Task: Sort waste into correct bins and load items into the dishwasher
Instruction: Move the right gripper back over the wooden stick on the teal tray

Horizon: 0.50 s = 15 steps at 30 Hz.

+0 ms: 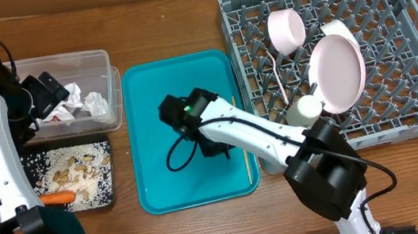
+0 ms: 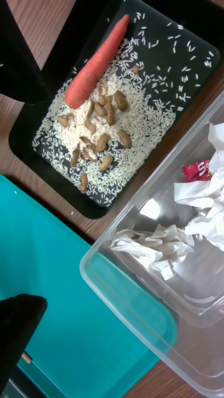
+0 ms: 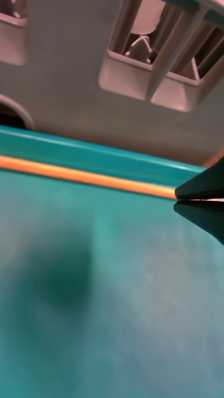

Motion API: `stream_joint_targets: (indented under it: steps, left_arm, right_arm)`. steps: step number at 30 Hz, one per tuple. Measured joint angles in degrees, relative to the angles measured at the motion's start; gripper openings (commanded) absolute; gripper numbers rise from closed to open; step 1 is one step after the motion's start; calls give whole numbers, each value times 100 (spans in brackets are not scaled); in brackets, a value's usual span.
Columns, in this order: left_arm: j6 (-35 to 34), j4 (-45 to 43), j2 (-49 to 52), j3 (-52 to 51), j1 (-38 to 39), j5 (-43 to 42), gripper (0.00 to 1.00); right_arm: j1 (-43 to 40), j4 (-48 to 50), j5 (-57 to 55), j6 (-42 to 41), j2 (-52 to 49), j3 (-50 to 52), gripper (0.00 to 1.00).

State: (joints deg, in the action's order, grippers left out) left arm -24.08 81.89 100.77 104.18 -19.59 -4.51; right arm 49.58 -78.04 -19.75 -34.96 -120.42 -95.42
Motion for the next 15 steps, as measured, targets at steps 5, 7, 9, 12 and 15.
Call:
stream_joint_targets:
  steps: [5,7,9,12,15]
  left_arm:
    - [0,0,0,0,0,0,100]
    - [0,0,0,0,0,0,100]
    - [0,0,0,0,0,0,100]
    - [0,0,0,0,0,0,100]
    - [0,0,0,0,0,0,100]
  right_arm:
    - [0,103,-105,-2,0,310,6]
    - [0,155,-129,-4,0,409,6]
    - [0,234,-149,-4,0,518,6]
    - [0,315,-151,-2,0,678,6]
    - [0,389,-153,-4,0,765,6]
